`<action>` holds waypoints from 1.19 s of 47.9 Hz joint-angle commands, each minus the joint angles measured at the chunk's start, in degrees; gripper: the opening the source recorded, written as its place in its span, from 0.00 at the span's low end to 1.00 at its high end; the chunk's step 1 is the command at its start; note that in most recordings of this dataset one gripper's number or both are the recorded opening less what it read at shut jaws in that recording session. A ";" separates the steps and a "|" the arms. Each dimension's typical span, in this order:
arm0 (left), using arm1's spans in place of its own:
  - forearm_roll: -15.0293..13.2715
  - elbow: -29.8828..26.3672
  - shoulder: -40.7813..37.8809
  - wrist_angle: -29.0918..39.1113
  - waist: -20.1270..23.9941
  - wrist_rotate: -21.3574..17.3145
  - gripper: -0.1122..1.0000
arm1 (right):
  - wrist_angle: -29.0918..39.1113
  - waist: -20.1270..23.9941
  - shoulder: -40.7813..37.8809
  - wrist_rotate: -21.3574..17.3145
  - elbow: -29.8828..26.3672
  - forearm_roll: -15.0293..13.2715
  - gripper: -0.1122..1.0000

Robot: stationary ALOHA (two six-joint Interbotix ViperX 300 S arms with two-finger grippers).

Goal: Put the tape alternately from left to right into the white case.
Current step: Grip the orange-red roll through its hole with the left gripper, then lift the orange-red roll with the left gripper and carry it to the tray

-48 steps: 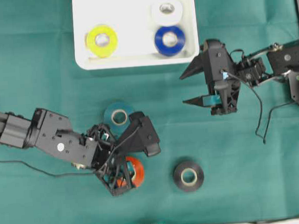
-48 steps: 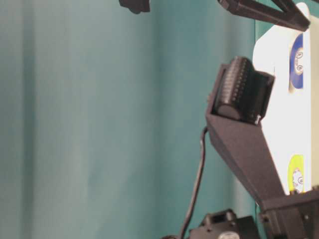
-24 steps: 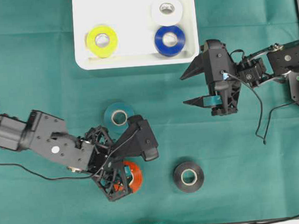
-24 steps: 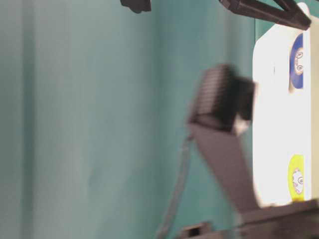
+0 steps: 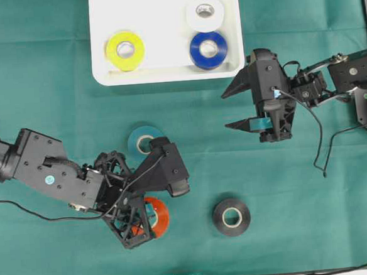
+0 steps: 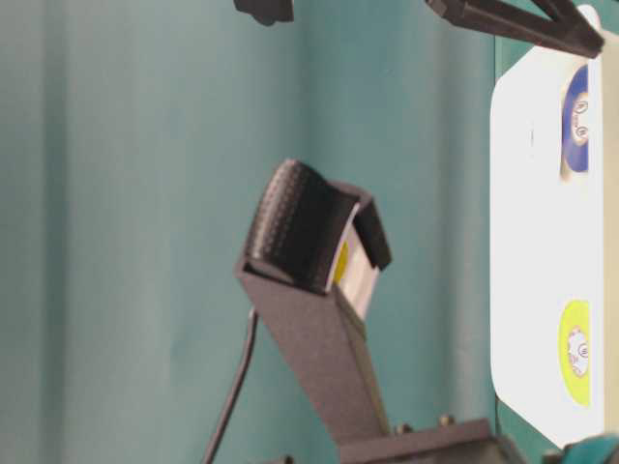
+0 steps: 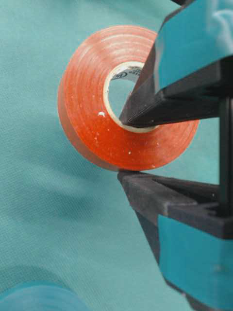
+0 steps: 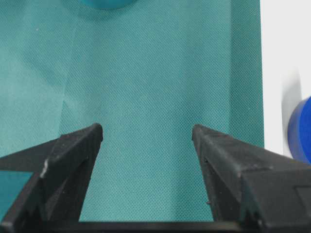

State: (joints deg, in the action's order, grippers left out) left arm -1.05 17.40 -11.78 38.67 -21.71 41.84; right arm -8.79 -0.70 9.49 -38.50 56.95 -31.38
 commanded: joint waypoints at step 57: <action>-0.09 10.55 13.54 0.53 23.64 -21.97 0.08 | -0.53 0.18 0.44 -0.09 -0.09 0.70 0.81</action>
State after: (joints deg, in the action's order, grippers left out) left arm -1.05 28.65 0.00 39.55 0.18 20.92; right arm -8.79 -0.70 9.58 -38.50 57.22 -30.94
